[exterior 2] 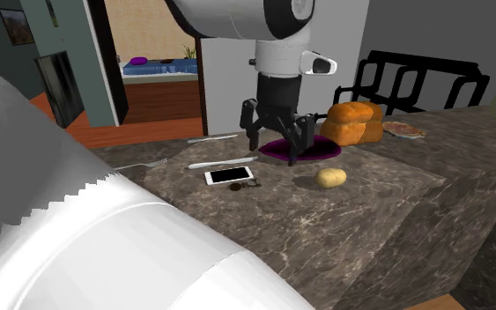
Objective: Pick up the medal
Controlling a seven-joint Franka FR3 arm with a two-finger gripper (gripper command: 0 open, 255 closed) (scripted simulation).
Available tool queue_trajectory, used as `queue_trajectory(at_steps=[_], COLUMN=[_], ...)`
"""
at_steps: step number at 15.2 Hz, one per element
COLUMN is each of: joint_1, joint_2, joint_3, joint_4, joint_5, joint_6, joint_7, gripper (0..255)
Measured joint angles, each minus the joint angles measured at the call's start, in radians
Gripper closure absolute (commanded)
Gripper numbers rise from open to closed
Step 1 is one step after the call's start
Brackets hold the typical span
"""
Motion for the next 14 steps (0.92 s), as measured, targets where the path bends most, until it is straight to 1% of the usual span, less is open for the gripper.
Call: queue_trajectory(at_steps=[4, 8, 11, 13, 14], joint_1=[0.013, 0.009, 0.002, -0.004, -0.003], joint_2=[0.143, 0.298, 0.418, 0.506, 0.561], joint_3=[0.079, 0.153, 0.205, 0.226, 0.234], joint_4=[0.017, 0.065, 0.115, 0.148, 0.172], joint_5=[0.011, -0.023, -0.089, -0.158, -0.206], joint_6=[0.151, 0.280, 0.362, 0.418, 0.448], joint_7=[0.081, 0.180, 0.281, 0.355, 0.405], gripper=[0, 0, 0, 0, 0])
